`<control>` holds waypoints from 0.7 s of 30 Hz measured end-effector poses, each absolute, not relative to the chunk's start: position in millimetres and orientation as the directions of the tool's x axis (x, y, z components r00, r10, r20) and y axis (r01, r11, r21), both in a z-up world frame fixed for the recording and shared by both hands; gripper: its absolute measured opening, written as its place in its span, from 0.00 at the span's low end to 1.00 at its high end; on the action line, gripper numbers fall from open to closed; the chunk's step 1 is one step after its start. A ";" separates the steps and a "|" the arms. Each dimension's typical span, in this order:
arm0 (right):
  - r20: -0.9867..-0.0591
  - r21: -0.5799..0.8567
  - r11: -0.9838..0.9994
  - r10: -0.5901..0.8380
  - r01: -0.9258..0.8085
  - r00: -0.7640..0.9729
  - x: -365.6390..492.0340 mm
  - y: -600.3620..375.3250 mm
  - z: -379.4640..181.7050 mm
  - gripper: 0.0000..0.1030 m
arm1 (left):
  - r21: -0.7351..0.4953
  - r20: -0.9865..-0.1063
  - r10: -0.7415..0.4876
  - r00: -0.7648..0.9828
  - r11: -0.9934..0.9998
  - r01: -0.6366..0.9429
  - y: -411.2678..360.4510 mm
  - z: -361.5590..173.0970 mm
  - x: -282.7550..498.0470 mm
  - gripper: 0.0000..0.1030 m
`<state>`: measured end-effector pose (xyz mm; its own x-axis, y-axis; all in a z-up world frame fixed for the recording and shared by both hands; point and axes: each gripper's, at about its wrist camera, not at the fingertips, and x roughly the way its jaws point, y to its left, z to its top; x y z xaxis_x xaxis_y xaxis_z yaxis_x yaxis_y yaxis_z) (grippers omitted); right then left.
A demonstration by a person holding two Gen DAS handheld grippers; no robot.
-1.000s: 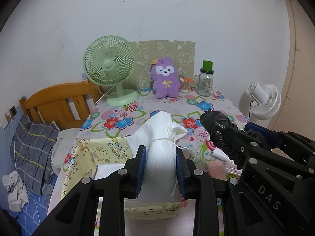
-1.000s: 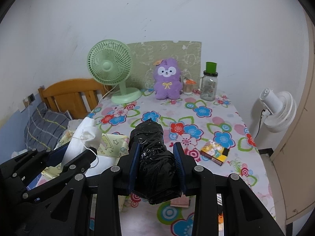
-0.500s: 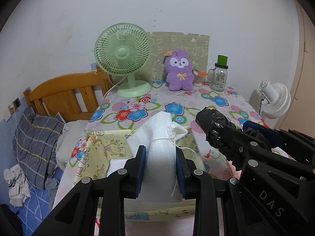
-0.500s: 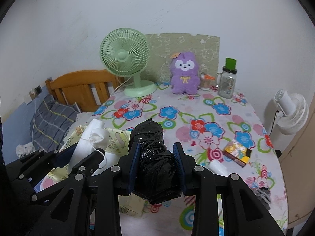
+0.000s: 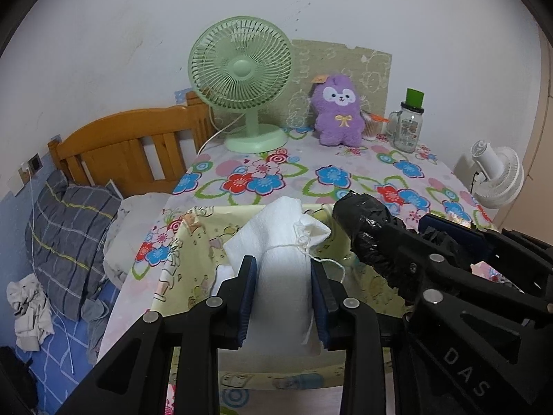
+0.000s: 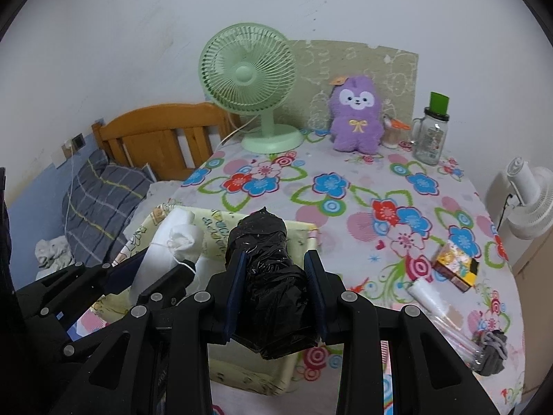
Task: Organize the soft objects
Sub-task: 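Lower the white pouch into the box with the left gripper while the right drops the black bundle beside it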
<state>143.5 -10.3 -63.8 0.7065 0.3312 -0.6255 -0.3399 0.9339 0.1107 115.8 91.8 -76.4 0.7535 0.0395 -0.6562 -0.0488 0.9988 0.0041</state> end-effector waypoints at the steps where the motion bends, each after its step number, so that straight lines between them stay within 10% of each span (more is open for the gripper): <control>1: -0.629 0.110 0.933 0.333 -0.343 0.703 144.5 -7.6 -65.1 0.37 | 0.005 -0.659 0.042 0.751 0.999 -0.052 93.7 -77.9 116.3 0.31; 9: -0.655 0.116 0.923 0.349 -0.366 0.671 153.7 13.0 -77.3 0.37 | 0.005 -0.690 0.066 0.721 0.996 -0.086 108.0 -94.4 123.8 0.32; 16: -0.675 0.134 0.919 0.359 -0.371 0.645 162.4 19.3 -87.1 0.43 | -0.021 -0.696 0.057 0.716 0.995 -0.099 114.1 -101.3 127.6 0.68; 21: -0.656 0.117 0.922 0.351 -0.370 0.668 159.9 19.4 -84.7 0.79 | -0.033 -0.703 0.052 0.709 0.994 -0.106 115.7 -102.6 127.9 0.75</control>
